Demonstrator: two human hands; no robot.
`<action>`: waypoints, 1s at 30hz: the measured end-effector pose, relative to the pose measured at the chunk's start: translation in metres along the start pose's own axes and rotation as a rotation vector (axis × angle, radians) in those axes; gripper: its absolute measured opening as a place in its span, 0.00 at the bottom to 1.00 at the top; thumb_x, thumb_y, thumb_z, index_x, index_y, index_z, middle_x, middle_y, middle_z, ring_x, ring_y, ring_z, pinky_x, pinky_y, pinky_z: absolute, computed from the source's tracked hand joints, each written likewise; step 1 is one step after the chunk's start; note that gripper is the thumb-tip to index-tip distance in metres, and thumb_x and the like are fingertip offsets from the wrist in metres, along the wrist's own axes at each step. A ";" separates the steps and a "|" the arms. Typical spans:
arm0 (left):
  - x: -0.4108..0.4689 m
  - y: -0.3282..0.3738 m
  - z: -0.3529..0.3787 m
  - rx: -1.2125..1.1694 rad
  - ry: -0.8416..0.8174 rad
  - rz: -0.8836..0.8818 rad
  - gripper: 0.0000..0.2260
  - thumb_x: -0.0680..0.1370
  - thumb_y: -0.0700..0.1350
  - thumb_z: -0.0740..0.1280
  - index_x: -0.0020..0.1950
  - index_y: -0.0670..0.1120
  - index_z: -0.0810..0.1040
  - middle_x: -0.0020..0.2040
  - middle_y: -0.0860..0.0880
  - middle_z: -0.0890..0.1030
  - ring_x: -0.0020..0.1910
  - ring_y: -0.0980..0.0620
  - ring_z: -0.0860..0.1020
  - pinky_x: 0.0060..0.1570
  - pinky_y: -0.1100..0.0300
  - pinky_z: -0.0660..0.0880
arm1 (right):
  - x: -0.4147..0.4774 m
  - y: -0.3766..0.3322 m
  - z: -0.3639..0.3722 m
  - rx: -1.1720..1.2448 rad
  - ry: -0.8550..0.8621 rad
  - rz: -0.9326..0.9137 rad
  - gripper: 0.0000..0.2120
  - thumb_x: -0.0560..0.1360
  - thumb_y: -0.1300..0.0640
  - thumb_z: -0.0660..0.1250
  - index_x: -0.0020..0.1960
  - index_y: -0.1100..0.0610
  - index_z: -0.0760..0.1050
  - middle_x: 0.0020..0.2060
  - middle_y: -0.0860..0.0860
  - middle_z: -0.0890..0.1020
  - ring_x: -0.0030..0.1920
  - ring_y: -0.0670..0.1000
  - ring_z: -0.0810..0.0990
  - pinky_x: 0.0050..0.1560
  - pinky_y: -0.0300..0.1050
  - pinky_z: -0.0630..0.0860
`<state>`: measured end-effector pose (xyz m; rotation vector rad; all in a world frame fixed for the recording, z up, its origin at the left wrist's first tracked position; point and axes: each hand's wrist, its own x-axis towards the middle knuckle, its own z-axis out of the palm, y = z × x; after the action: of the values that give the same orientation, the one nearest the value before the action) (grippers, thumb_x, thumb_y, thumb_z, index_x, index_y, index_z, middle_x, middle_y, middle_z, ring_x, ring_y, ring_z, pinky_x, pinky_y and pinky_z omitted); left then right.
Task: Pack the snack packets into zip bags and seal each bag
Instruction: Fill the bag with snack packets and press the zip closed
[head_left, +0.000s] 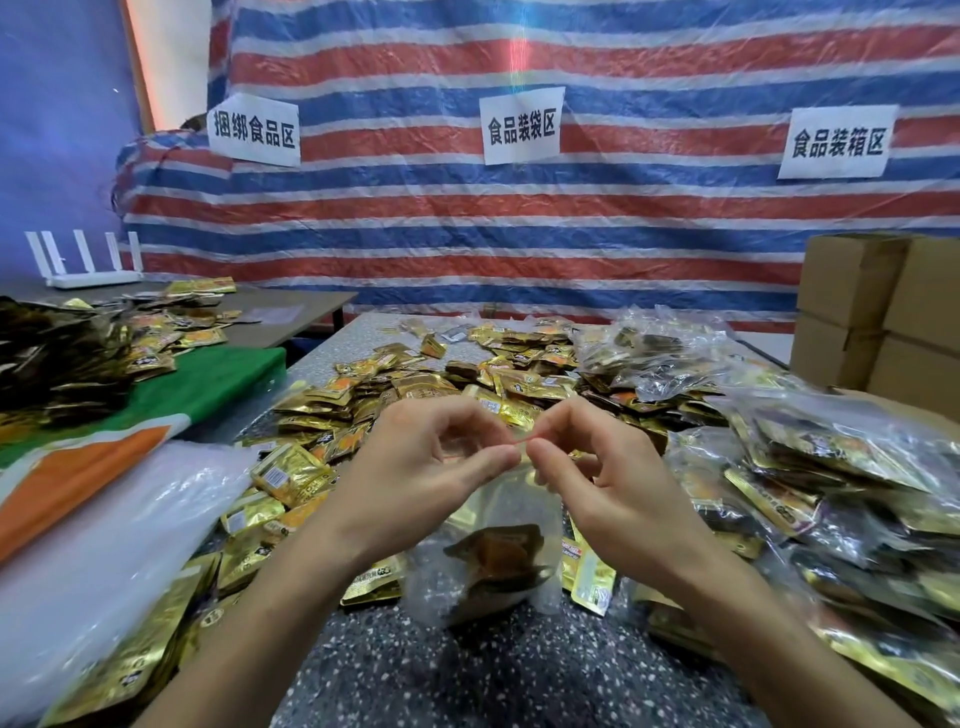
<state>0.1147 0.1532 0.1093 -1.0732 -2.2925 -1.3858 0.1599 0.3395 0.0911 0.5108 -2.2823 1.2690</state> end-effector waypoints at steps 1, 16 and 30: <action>0.000 -0.002 -0.003 0.006 -0.020 -0.014 0.03 0.74 0.44 0.76 0.45 0.47 0.85 0.41 0.53 0.85 0.44 0.56 0.83 0.48 0.63 0.79 | 0.000 0.002 -0.001 -0.007 0.015 0.004 0.06 0.81 0.60 0.66 0.46 0.50 0.76 0.39 0.44 0.79 0.40 0.48 0.78 0.41 0.59 0.77; -0.005 -0.010 -0.007 0.174 -0.011 -0.016 0.06 0.78 0.45 0.70 0.45 0.57 0.78 0.44 0.58 0.82 0.47 0.60 0.80 0.50 0.59 0.78 | -0.006 0.011 -0.006 0.375 0.103 0.168 0.03 0.75 0.63 0.71 0.44 0.59 0.84 0.37 0.56 0.86 0.38 0.51 0.84 0.41 0.42 0.81; -0.011 -0.006 -0.009 0.262 -0.086 0.042 0.03 0.79 0.47 0.68 0.50 0.50 0.81 0.47 0.58 0.81 0.48 0.61 0.78 0.49 0.65 0.75 | -0.008 0.010 -0.004 0.183 0.122 0.103 0.04 0.77 0.60 0.72 0.44 0.53 0.83 0.38 0.53 0.85 0.40 0.52 0.84 0.41 0.46 0.82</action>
<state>0.1166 0.1390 0.1036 -1.1076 -2.4134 -1.0064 0.1617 0.3480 0.0819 0.3705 -2.1270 1.5260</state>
